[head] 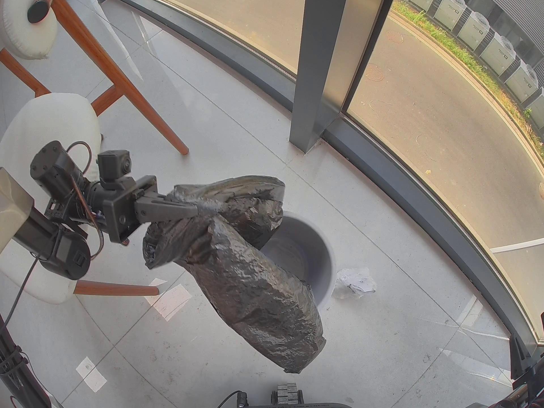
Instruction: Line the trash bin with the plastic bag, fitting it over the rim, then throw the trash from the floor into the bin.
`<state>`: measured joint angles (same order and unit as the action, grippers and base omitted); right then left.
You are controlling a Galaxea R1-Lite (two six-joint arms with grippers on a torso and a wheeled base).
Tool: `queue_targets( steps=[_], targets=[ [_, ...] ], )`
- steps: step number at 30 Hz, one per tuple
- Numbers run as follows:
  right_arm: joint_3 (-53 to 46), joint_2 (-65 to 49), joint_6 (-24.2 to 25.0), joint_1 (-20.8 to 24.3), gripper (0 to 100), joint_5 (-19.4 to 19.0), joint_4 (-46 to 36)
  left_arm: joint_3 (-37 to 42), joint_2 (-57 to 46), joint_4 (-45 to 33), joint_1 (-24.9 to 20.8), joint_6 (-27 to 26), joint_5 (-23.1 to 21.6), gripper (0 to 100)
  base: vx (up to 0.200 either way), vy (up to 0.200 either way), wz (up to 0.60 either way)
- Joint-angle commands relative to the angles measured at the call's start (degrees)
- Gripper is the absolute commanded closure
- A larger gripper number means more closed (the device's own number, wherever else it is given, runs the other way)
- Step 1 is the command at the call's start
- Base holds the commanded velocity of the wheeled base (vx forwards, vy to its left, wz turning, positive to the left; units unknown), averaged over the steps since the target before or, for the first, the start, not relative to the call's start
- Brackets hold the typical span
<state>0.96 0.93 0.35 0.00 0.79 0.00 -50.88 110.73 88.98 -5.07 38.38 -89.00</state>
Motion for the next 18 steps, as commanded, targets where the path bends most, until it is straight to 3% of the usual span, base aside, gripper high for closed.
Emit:
queue_targets(
  steps=[1, 11, 15, 16, 18],
  targets=[
    [-0.8, -0.9, 0.0, 0.0, 0, 0.0, 0.0, -4.3, -2.3, 1.0, 1.7, 2.1, -1.0, 100, 0.0, 0.0, 0.0],
    [-0.8, -0.9, 0.0, 0.0, 0, 0.0, 0.0, -4.6, -3.4, 1.0, 1.1, 1.6, 2.1, 100, 0.0, 0.0, 0.0],
    [-0.8, -0.9, 0.0, 0.0, 0, 0.0, 0.0, -4.0, -3.4, 1.0, -2.2, 2.2, 12.7, 100, 0.0, 0.0, 0.0],
    [-0.8, -0.9, 0.0, 0.0, 0, 0.0, 0.0, -3.9, -3.4, 0.5, -5.3, 3.6, 22.2, 100, 0.0, 0.0, 0.0],
    [-0.8, -0.9, 0.0, 0.0, 0, 0.0, 0.0, -3.7, -3.9, -1.4, -8.6, 4.1, 30.9, 100, 0.0, 0.0, 0.0]
  ],
)
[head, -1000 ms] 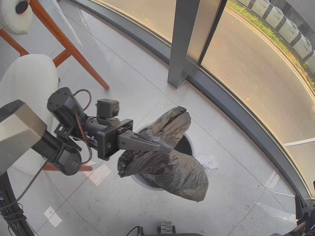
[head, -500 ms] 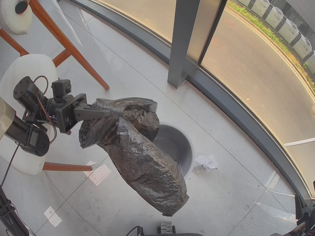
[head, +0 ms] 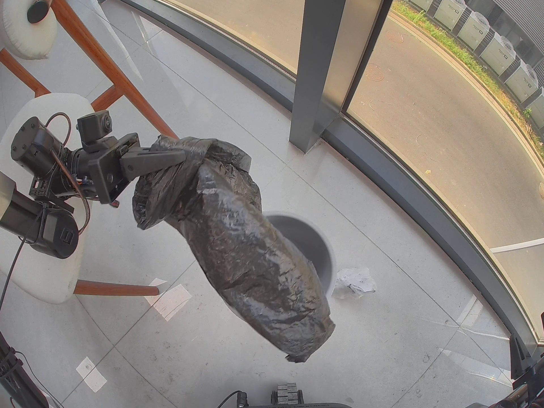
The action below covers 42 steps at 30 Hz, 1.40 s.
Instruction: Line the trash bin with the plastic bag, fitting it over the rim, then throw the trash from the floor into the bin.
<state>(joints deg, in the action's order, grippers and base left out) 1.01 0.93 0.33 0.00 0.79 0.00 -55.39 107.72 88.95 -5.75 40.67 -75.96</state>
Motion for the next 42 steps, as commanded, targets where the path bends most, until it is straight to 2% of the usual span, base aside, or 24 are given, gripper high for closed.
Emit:
queue_targets(
  steps=[1, 9, 10, 12, 16, 17, 18, 19, 22, 24, 27, 33, 36, 37, 38, 40, 42],
  targets=[
    [-0.8, -0.9, 0.0, 0.0, 0, 0.0, 0.0, 0.8, -1.3, -2.9, -9.3, 1.8, 19.3, 100, 0.0, 0.0, 0.0],
    [-0.8, -0.9, 0.0, 0.0, 0, 0.0, 0.0, 2.7, -5.2, -14.6, -11.7, -1.8, 20.1, 100, 0.0, 0.0, 0.0],
    [-0.8, -0.9, 0.0, 0.0, 0, 0.0, 0.0, 3.6, -6.6, -20.2, -12.1, -3.7, 23.6, 100, 0.0, 0.0, 0.0],
    [-0.8, -0.9, 0.0, 0.0, 0, 0.0, 0.0, 3.7, -7.6, -23.6, -13.2, -4.9, 27.3, 100, 0.0, 0.0, 0.0],
    [-0.8, -0.9, 0.0, 0.0, 0, 0.0, 0.0, 3.5, -10.9, -35.7, -19.8, -10.8, 45.5, 100, 0.0, 0.0, 0.0],
    [-0.8, -0.9, 0.0, 0.0, 0, 0.0, 0.0, 3.5, -12.2, -38.5, -21.0, -12.0, 47.4, 100, 0.0, 0.0, 0.0],
    [-0.8, -0.9, 0.0, 0.0, 0, 0.0, 0.0, 3.4, -14.4, -43.9, -22.1, -14.8, 47.9, 100, 0.0, 0.0, 0.0],
    [-0.8, -0.9, 0.0, 0.0, 0, 0.0, 0.0, 3.2, -15.0, -45.4, -22.2, -15.6, 47.9, 100, 0.0, 0.0, 0.0],
    [-0.8, -0.9, 0.0, 0.0, 0, 0.0, 0.0, 1.2, -19.8, -61.9, -22.4, -31.5, 47.9, 100, 0.0, 0.0, 0.0],
    [-0.8, -0.9, 0.0, 0.0, 0, 0.0, 0.0, -1.0, -20.4, -70.9, -22.2, -45.1, 47.6, 100, 0.0, 0.0, 0.0],
    [-0.8, -0.9, 0.0, 0.0, 0, 0.0, 0.0, -3.5, -20.4, -77.4, -21.8, -56.0, 47.5, 100, 0.0, 0.0, 0.0],
    [-0.8, -0.9, 0.0, 0.0, 0, 0.0, 0.0, -2.9, -20.5, -78.8, -18.3, -63.9, 47.2, 100, 0.0, 0.0, 0.0],
    [-0.8, -0.9, 0.0, 0.0, 0, 0.0, 0.0, -1.6, -19.9, -78.5, -17.2, -71.8, 47.2, 100, 0.0, 0.0, 0.0],
    [-0.8, -0.9, 0.0, 0.0, 0, 0.0, 0.0, -1.6, -19.8, -78.5, -16.9, -72.8, 47.1, 100, 0.0, 0.0, 0.0],
    [-0.8, -0.9, 0.0, 0.0, 0, 0.0, 0.0, -1.6, -19.6, -78.6, -14.7, -78.2, 46.6, 100, 0.0, 0.0, 0.0],
    [-0.8, -0.9, 0.0, 0.0, 0, 0.0, 0.0, -2.2, -19.2, -78.1, -12.6, -80.0, 46.9, 100, 0.0, 0.0, 0.0],
    [-0.8, -0.9, 0.0, 0.0, 0, 0.0, 0.0, -3.1, -19.0, -78.1, -12.4, -80.2, 47.7, 100, 0.0, 0.0, 0.0]
  ],
)
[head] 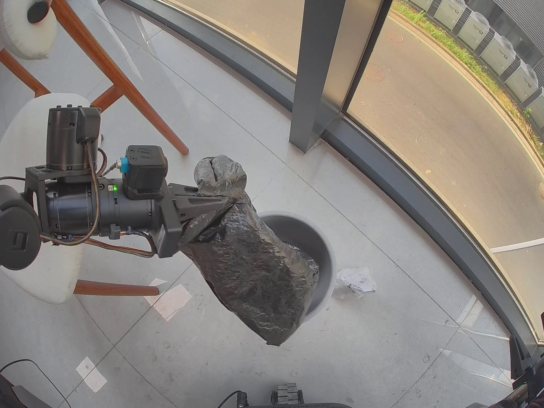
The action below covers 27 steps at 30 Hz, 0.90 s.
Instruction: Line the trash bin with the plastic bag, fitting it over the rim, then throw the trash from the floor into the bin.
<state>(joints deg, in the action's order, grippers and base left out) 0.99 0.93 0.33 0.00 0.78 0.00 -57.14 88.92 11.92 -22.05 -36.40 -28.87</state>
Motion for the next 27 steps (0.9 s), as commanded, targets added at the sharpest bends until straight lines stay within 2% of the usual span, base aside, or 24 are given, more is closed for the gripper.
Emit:
queue_targets(
  steps=[1, 3, 5, 13, 18, 21, 27],
  targets=[
    [-0.8, -0.9, 0.0, 0.0, 0, 0.0, 0.0, -1.5, -0.2, -1.0, 3.9, -3.2, 0.9, 100, 0.0, 0.0, 0.0],
    [-0.8, -0.9, 0.0, 0.0, 0, 0.0, 0.0, -3.2, 0.6, -0.9, 4.0, -3.6, 5.1, 100, 0.0, 0.0, 0.0],
    [-0.8, -0.9, 0.0, 0.0, 0, 0.0, 0.0, -3.9, 1.5, -0.1, 3.9, -4.5, 7.1, 100, 0.0, 0.0, 0.0],
    [-0.8, -0.9, 0.0, 0.0, 0, 0.0, 0.0, -4.5, 5.1, 2.2, 1.0, -6.4, 7.7, 100, 0.0, 0.0, 0.0],
    [-0.8, -0.9, 0.0, 0.0, 0, 0.0, 0.0, -4.7, 6.9, 2.2, 1.0, -10.3, 8.2, 100, 0.0, 0.0, 0.0],
    [-0.8, -0.9, 0.0, 0.0, 0, 0.0, 0.0, -5.4, 7.8, 2.2, 0.9, -11.5, 10.2, 100, 0.0, 0.0, 0.0],
    [-0.8, -0.9, 0.0, 0.0, 0, 0.0, 0.0, -5.4, 12.2, 2.4, -3.0, -11.7, 13.0, 100, 0.0, 0.0, 0.0]
  ],
)
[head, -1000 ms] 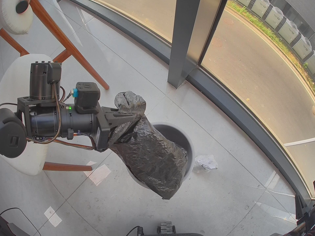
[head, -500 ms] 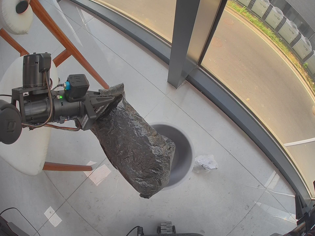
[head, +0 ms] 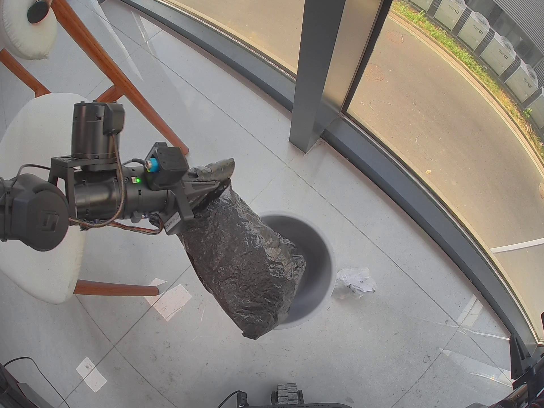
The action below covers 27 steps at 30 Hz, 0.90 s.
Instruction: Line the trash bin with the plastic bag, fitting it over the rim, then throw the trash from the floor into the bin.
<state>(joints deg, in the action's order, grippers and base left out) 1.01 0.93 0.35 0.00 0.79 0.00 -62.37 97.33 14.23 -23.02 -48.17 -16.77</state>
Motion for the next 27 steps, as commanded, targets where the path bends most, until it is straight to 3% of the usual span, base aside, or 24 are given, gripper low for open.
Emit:
queue_targets(
  steps=[1, 7, 13, 27],
  targets=[
    [-0.8, -0.9, 0.0, 0.0, 0, 0.0, 0.0, -0.1, 4.3, 0.1, -2.4, 0.2, 1.0, 100, 0.0, 0.0, 0.0],
    [-0.8, -0.9, 0.0, 0.0, 0, 0.0, 0.0, -1.0, 8.8, 2.9, -5.1, 0.6, 2.7, 100, 0.0, 0.0, 0.0],
    [-0.8, -0.9, 0.0, 0.0, 0, 0.0, 0.0, -4.1, 10.0, 5.5, -6.0, 6.2, 7.2, 100, 0.0, 0.0, 0.0],
    [-0.8, -0.9, 0.0, 0.0, 0, -0.1, 0.0, -2.4, 3.3, 5.4, -7.1, 8.7, 7.4, 100, 0.0, 0.0, 0.0]
  ],
)
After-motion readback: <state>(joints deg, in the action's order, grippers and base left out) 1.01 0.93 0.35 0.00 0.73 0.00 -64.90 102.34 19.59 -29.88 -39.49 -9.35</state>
